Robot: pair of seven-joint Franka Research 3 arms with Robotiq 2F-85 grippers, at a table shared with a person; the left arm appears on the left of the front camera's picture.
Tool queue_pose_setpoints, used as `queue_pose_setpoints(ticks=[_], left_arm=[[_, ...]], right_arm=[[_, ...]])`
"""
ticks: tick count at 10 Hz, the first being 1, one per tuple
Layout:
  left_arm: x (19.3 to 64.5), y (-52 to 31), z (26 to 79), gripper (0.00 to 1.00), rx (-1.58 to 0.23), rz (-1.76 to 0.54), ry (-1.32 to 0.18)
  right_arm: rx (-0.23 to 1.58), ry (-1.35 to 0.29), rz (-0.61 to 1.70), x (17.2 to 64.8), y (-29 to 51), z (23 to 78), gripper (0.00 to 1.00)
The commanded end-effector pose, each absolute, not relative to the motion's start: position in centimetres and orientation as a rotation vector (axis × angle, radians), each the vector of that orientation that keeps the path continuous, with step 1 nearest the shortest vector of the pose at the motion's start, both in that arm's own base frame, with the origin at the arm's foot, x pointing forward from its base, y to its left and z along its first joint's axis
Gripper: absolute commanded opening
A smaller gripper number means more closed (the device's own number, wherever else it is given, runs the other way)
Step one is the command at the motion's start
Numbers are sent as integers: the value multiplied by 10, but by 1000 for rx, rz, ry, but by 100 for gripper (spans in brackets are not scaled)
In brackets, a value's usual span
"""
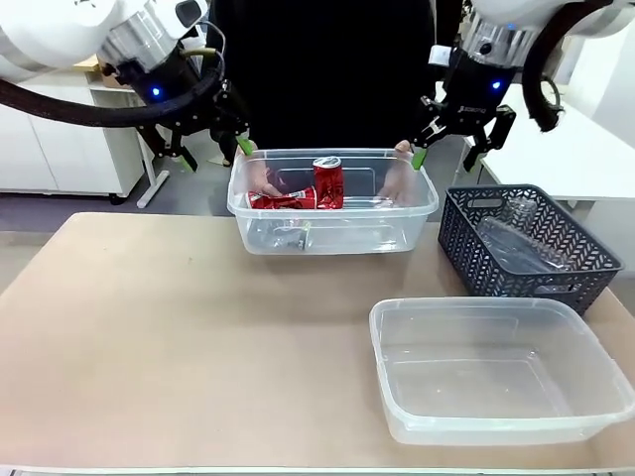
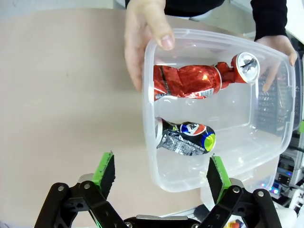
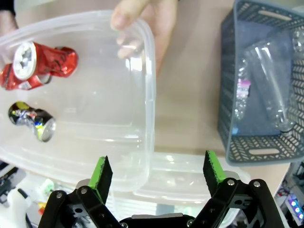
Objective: Sort the waste into each basket.
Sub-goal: Pick up the Organizing box on the right side of the table and lift it.
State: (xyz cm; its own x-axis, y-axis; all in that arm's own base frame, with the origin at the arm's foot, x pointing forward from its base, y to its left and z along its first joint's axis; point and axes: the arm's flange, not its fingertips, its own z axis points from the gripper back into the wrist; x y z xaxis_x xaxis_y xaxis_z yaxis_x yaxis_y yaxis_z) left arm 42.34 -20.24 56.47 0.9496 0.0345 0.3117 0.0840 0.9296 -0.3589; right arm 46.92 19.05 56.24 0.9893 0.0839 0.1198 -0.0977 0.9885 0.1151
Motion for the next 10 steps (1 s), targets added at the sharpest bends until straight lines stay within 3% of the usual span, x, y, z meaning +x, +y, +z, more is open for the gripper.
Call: queue_pose_setpoints(ticks=[1,3,5,7,10], left_arm=[[424,-202,566,100,-386,-19,-325],[423,-202,565,100,-378,-26,-320],[379,-206,589,100,-292,-142,-283],[305,-198,583,100,-220,-172,-221],[227,-201,569,100,-202,-238,-203]], right_arm=[[120,-117,93,472,190,565,99],[121,-116,91,469,191,563,100],[56,-233,200,354,168,601,99],[18,-223,180,245,118,600,99],[-4,-248,-11,196,83,566,99]])
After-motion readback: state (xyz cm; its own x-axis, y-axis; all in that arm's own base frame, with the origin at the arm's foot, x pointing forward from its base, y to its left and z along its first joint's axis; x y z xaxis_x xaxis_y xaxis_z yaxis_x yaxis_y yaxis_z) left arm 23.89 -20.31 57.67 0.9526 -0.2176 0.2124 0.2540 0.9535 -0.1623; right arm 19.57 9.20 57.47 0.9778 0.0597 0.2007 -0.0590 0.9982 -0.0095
